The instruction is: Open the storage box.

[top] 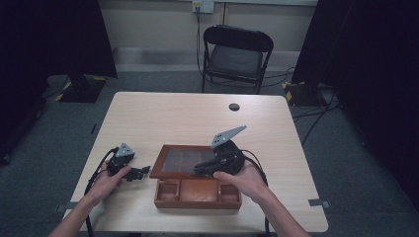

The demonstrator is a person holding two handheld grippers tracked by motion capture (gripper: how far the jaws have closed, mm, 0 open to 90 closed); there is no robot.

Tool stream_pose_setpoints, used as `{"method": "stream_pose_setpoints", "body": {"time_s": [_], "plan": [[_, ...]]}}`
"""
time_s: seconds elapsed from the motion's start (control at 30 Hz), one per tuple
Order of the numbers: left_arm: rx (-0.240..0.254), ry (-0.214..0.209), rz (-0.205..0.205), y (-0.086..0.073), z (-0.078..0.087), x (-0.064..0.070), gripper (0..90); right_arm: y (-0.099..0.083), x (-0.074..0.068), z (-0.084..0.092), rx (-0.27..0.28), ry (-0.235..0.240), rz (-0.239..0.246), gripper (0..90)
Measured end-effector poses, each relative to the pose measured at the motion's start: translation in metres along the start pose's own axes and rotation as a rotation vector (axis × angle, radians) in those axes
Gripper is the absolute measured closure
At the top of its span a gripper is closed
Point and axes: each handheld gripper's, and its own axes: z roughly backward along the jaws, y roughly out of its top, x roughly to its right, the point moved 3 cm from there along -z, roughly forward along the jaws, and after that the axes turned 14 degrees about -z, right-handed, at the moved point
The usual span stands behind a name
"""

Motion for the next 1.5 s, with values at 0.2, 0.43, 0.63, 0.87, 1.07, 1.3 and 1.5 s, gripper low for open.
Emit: {"method": "stream_pose_setpoints", "body": {"time_s": [0.2,0.43,0.63,0.87,1.07,1.3,1.5], "plan": [[0.000,0.000,0.000,0.000,0.000,0.000,11.7,0.004,0.000,0.002,0.002,-0.006,0.002,82.1],[0.002,-0.001,0.001,0.000,0.000,0.000,11.7,0.010,0.001,0.005,0.009,-0.003,-0.004,82.2],[0.007,0.001,0.009,0.000,0.000,0.001,11.7,0.013,0.003,0.007,0.023,0.007,-0.006,82.3],[0.008,0.002,0.010,0.000,0.000,0.001,11.7,0.018,0.004,0.010,0.018,0.012,-0.017,82.3],[0.008,0.000,0.007,0.000,0.000,0.000,11.7,0.022,0.005,0.011,0.014,0.014,-0.021,82.3],[0.008,0.000,0.009,0.000,0.000,0.001,11.7,0.025,0.006,0.012,0.010,0.018,-0.023,82.4],[0.003,0.002,-0.001,0.000,0.000,0.000,11.7,0.029,0.007,0.014,0.012,0.019,-0.029,82.4]]}}
